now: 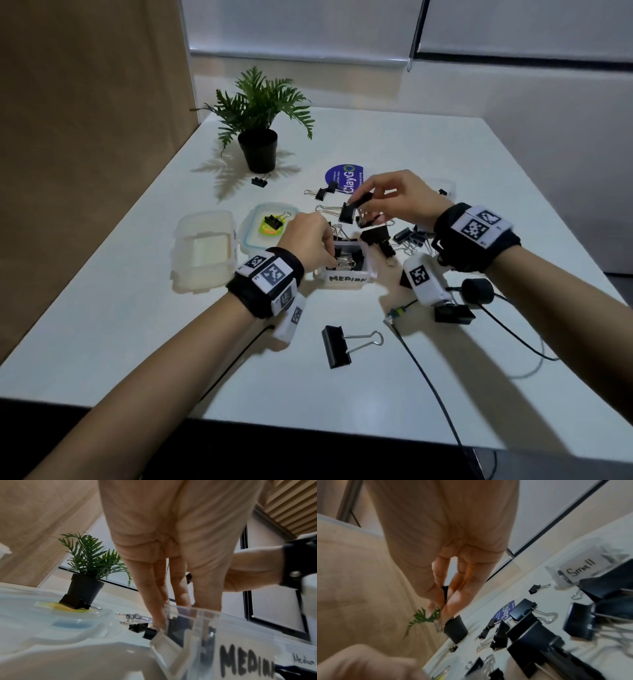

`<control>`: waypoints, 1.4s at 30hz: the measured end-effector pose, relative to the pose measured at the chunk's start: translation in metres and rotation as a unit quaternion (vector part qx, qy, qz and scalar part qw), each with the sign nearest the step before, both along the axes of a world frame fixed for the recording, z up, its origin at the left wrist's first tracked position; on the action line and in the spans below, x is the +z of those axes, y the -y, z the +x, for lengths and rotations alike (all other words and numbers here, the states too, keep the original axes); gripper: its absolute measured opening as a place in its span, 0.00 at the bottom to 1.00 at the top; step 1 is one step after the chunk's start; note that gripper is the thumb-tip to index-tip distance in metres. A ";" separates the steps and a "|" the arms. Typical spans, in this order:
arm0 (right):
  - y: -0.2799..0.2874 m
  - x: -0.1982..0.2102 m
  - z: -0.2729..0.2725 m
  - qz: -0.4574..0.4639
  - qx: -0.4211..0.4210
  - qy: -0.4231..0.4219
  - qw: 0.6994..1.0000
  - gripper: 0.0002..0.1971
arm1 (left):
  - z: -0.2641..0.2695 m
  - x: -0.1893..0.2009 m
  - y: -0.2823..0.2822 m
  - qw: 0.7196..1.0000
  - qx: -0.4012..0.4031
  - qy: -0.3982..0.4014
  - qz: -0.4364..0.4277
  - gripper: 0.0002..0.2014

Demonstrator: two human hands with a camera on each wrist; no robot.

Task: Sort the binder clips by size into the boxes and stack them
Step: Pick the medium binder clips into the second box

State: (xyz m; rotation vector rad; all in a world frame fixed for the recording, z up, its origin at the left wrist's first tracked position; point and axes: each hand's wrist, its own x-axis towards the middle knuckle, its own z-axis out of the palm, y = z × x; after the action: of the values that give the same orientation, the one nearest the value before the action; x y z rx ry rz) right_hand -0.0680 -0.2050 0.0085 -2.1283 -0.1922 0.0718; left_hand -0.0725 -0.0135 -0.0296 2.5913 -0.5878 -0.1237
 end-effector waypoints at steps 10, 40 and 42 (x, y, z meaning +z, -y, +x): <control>-0.007 -0.007 -0.037 -0.303 0.076 0.150 0.938 0.17 | -0.004 -0.001 0.000 1.000 0.007 0.007 -0.022 0.06; -0.048 -0.020 -0.042 -0.485 -0.021 0.085 0.870 0.04 | 0.002 0.003 -0.008 0.999 -0.034 0.003 -0.011 0.02; -0.051 -0.023 -0.043 -0.488 -0.029 0.076 0.869 0.02 | 0.002 0.002 -0.008 0.999 -0.036 0.009 -0.008 0.02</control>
State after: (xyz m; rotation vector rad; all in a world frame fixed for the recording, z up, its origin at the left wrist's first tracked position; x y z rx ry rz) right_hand -0.1106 -0.1542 -0.0146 -3.1613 -0.2069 -0.0522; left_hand -0.0704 -0.0054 -0.0273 2.5588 -0.6851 -0.1170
